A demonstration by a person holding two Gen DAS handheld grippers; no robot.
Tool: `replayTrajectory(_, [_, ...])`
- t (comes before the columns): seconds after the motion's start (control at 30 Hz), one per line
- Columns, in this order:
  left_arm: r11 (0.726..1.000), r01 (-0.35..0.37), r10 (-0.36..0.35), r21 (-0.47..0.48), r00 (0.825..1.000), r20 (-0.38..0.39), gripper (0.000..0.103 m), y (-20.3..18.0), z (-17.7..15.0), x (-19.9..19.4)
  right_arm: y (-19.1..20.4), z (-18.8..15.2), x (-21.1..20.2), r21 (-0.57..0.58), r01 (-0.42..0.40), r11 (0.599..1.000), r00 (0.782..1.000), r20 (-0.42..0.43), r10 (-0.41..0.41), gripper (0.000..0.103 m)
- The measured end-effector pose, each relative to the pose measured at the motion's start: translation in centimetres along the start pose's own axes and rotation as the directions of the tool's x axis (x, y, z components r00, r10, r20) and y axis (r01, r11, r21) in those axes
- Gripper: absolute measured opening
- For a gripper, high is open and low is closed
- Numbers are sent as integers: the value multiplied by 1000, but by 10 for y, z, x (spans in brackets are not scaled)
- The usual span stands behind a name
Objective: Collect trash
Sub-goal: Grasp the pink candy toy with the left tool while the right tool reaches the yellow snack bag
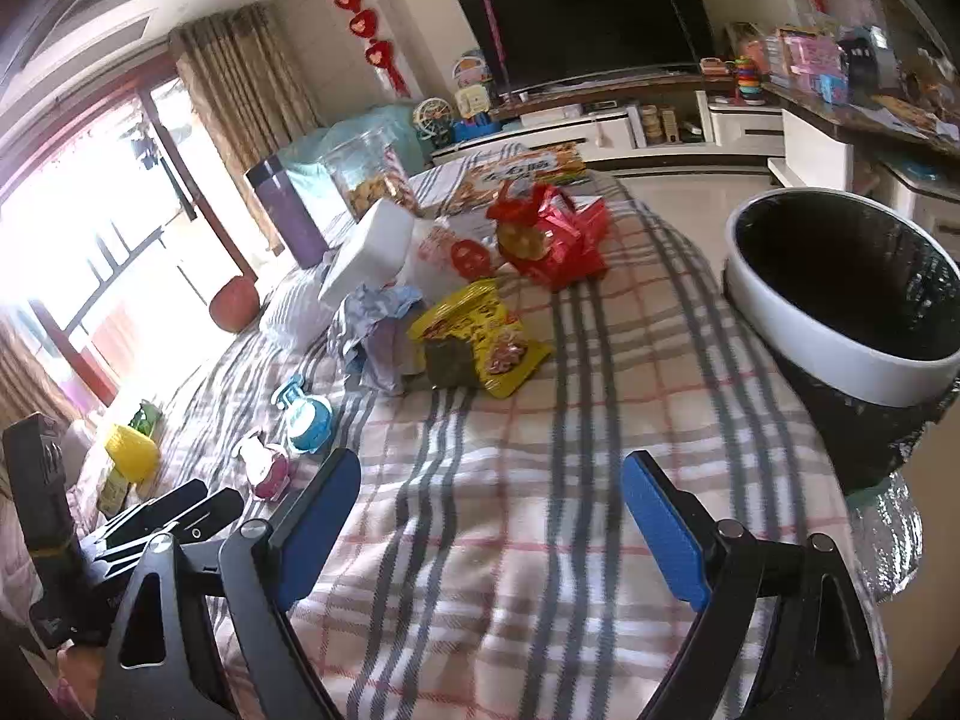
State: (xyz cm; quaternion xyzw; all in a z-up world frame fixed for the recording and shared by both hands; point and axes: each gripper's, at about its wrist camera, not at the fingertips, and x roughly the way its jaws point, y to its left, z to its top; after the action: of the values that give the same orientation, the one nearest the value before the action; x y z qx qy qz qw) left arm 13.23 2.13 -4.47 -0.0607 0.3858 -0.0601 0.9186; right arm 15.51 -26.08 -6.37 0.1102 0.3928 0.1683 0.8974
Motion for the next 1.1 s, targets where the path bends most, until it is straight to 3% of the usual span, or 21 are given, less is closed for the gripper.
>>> replayTrajectory(0.23, [998,-15,13,-57,999,-39,77,4,4,2,15,3,20,-49,0,999,1000,-22,-1,90])
replayTrajectory(0.43, [996,-26,20,-83,997,-77,80,-1,22,26,24,17,42,-85,12,996,999,-30,-15,90])
replayTrajectory(0.73, [996,-77,72,-47,991,-112,80,-4,44,69,25,39,84,-100,45,994,995,-80,-54,90])
replayTrajectory(0.8, [996,-80,76,-34,991,-108,78,-7,44,72,24,42,91,-106,43,993,994,-93,-53,89])
replayTrajectory(0.87, [996,-86,84,-18,992,-94,68,-10,43,74,23,43,96,-105,42,994,993,-109,-54,86])
replayTrajectory(0.9, [996,-88,86,-11,992,-90,60,-10,42,75,22,42,98,-103,41,994,992,-114,-53,74])
replayTrajectory(0.93, [996,-83,83,-7,993,-86,60,-10,42,75,21,42,98,-103,45,994,992,-117,-57,61])
replayTrajectory(1.0, [997,-75,74,-6,994,-78,58,-8,40,76,17,41,96,-97,53,994,992,-111,-64,47])
replayTrajectory(1.1, [998,-67,67,3,995,-71,54,-6,37,73,12,40,94,-87,44,995,991,-121,-54,0])
